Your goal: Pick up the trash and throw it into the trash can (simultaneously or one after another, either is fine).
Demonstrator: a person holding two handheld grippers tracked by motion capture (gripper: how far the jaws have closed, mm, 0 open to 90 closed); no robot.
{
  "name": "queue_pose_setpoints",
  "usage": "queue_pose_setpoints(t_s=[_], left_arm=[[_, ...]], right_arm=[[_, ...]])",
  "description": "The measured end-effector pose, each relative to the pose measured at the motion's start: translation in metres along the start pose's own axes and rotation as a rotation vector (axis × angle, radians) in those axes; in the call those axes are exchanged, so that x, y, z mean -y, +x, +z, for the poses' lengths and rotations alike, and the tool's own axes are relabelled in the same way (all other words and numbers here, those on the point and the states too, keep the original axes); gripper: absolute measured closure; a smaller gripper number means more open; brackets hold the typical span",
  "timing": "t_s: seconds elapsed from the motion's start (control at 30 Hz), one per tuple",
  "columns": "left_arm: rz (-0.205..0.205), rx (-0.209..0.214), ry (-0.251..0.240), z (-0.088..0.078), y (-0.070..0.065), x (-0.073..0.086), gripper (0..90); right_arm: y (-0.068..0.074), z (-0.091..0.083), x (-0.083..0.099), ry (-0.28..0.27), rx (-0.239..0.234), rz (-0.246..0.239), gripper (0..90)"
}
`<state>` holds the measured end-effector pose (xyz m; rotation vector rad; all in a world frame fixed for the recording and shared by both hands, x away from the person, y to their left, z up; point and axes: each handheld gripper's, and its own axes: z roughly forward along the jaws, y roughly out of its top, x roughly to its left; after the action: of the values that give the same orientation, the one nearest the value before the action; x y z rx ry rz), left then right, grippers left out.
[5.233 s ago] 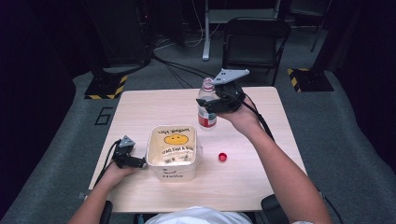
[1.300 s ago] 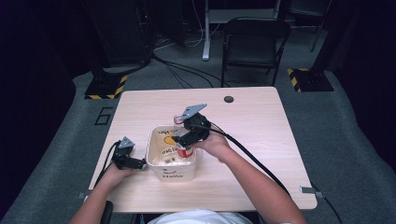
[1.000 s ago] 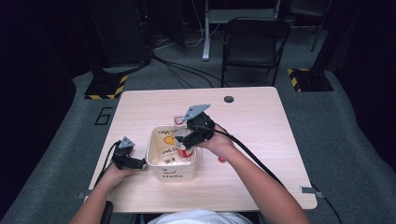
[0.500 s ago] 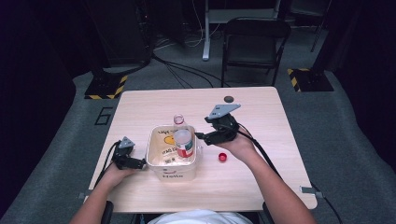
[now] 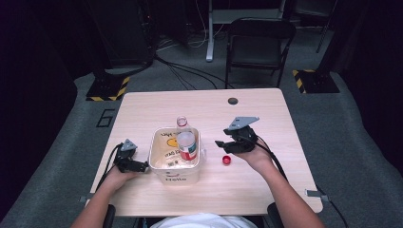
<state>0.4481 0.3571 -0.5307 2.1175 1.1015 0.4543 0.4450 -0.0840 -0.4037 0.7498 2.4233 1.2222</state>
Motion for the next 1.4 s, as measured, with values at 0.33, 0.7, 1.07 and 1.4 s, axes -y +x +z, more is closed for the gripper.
queue_pose_setpoints(t_s=[0.33, 0.7, 1.07, 1.4], left_arm=[[0.0, 0.0, 0.0, 0.0, 0.0, 0.0, 0.0], [0.001, 0.005, 0.01, 0.0, -0.001, -0.001, 0.0], [0.001, 0.005, 0.01, 0.0, -0.001, -0.001, 0.0], [0.001, 0.005, 0.01, 0.0, -0.001, -0.001, 0.0]], right_arm=[[-0.011, 0.003, 0.035, -0.001, 0.016, 0.047, 41.8], [-0.019, 0.023, 0.065, 0.068, -0.02, 0.043, 41.4], [-0.004, 0.039, 0.069, 0.145, -0.068, -0.057, 44.0], [-0.012, 0.048, 0.076, 0.208, -0.107, -0.035, 45.3]])
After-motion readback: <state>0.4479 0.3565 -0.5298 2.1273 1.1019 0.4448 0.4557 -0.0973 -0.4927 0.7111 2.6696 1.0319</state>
